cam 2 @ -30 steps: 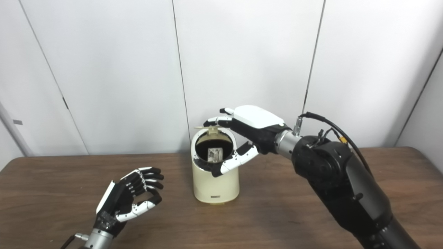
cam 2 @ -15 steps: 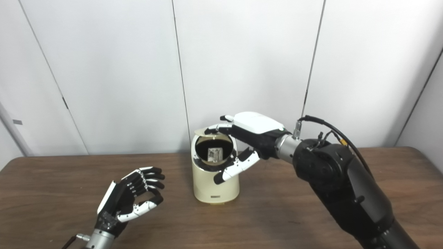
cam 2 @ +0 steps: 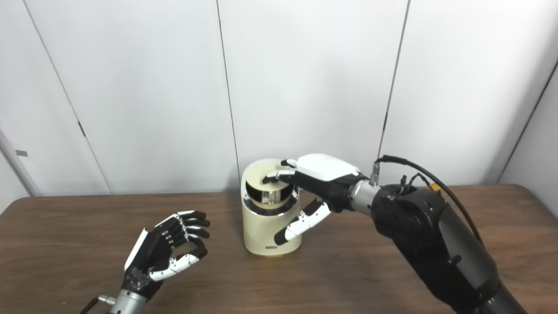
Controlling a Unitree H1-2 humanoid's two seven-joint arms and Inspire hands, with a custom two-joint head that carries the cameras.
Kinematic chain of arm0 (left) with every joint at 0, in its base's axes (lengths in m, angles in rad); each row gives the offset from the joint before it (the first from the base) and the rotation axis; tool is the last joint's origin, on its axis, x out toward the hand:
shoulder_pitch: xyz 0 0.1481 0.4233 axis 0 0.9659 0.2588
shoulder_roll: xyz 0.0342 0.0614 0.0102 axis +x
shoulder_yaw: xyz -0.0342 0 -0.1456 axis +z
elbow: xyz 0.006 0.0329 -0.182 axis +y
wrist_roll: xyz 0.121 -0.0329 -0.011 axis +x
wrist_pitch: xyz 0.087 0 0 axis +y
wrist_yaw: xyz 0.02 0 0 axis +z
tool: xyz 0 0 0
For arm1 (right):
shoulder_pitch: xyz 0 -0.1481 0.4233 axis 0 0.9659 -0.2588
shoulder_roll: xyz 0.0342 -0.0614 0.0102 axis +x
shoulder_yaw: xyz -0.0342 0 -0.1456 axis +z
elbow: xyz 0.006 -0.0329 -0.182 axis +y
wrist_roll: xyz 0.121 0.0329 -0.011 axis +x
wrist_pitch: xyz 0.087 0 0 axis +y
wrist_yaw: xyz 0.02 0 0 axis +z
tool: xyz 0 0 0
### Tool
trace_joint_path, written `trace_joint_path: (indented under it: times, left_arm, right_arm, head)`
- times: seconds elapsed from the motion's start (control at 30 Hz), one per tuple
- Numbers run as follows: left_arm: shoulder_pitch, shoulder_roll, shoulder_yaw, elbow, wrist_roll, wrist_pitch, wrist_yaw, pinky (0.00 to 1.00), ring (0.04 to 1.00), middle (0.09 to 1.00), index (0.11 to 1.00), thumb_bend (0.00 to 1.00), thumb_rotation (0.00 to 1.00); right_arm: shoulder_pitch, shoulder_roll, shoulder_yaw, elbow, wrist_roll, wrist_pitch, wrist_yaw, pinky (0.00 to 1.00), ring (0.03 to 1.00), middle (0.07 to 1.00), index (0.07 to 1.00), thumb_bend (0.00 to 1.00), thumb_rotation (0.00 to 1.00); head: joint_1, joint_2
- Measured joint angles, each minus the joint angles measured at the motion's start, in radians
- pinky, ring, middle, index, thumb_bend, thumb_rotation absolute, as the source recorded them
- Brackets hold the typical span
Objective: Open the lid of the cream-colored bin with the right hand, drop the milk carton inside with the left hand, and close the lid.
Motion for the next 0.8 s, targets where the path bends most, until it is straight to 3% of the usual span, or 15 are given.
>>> trace_joint_path:
  times: [0.8]
  left_arm:
    - [0.021,-0.015,-0.009,-0.037,0.006,0.033,0.013,0.49,0.603,0.677,0.718,0.68,0.16]
  right_arm:
    - [0.029,0.0,0.031,0.013,-0.009,-0.054,0.005,0.98,1.0,0.87,0.877,0.79,0.65]
  head:
    - [0.017,0.031]
